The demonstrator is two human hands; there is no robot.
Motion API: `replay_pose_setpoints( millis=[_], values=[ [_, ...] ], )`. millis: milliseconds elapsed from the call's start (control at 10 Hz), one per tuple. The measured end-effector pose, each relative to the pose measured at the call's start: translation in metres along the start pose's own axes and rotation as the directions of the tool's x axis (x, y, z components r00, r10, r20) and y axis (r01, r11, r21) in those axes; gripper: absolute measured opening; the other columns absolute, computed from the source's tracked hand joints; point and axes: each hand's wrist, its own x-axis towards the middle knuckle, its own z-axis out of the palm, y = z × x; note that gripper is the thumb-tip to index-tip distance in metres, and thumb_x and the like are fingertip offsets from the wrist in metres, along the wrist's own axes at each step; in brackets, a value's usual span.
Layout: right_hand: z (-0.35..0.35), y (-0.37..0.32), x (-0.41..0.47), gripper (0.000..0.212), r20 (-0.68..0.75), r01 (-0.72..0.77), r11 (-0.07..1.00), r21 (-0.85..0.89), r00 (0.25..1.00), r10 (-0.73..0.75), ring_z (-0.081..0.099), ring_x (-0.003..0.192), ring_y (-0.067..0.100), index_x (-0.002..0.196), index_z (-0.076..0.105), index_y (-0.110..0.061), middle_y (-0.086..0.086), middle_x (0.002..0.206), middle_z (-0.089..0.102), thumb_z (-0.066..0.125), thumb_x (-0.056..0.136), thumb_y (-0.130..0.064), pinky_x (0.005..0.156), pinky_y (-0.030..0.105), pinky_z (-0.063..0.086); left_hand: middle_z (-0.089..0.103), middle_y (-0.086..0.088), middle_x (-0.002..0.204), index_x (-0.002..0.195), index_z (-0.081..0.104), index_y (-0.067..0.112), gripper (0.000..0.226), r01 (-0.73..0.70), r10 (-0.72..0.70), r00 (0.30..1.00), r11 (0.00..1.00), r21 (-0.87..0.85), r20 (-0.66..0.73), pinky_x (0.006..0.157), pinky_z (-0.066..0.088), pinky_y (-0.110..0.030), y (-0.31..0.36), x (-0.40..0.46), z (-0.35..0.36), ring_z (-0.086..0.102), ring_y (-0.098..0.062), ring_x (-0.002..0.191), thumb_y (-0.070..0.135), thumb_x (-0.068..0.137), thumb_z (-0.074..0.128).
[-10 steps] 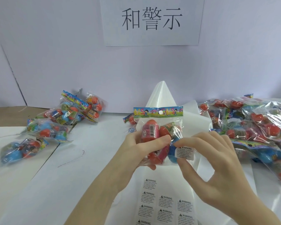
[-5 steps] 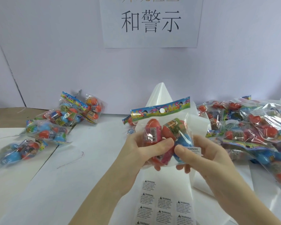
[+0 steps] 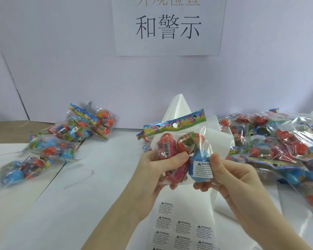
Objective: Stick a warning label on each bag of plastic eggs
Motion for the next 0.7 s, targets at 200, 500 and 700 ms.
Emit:
replay_pose_setpoints(
  millis=[200, 500, 700],
  values=[
    [-0.008, 0.0, 0.001, 0.068, 0.052, -0.092, 0.993, -0.074, 0.994, 0.096, 0.063, 0.06, 0.012, 0.077, 0.078, -0.013, 0.01, 0.064, 0.068, 0.077, 0.043, -0.072, 0.059, 0.016, 0.048, 0.063, -0.003, 0.062, 0.078, 0.068, 0.008, 0.021, 0.001, 0.0, 1.0, 0.998, 0.058, -0.012, 0.041, 0.037, -0.017, -0.004, 0.0, 0.0, 0.049, -0.009, 0.046, 0.023, 0.063, 0.07],
    [-0.044, -0.045, 0.025, 0.024, -0.349, -0.102, 0.974, 0.205, 0.922, 0.169, 0.069, 0.062, 0.012, 0.075, 0.076, -0.007, 0.009, 0.079, 0.074, 0.063, 0.072, -0.027, 0.057, 0.017, 0.056, 0.068, 0.008, 0.088, 0.093, 0.06, 0.032, 0.051, -0.017, 0.096, 0.978, 0.921, 0.389, -0.183, 0.043, 0.036, -0.015, -0.013, 0.004, -0.003, 0.054, -0.007, 0.05, 0.076, 0.067, 0.052],
    [-0.082, -0.072, 0.026, 0.066, -0.551, -0.153, 0.95, 0.272, 0.785, 0.284, 0.071, 0.063, 0.026, 0.136, 0.038, -0.001, 0.027, 0.097, 0.064, 0.057, 0.086, -0.04, 0.04, 0.02, 0.051, 0.067, 0.003, 0.062, 0.075, 0.068, 0.019, 0.043, -0.154, 0.241, 0.933, 0.939, 0.308, -0.268, 0.045, 0.035, -0.01, -0.008, 0.004, -0.007, 0.044, -0.004, 0.042, 0.061, 0.074, 0.059]
  ],
)
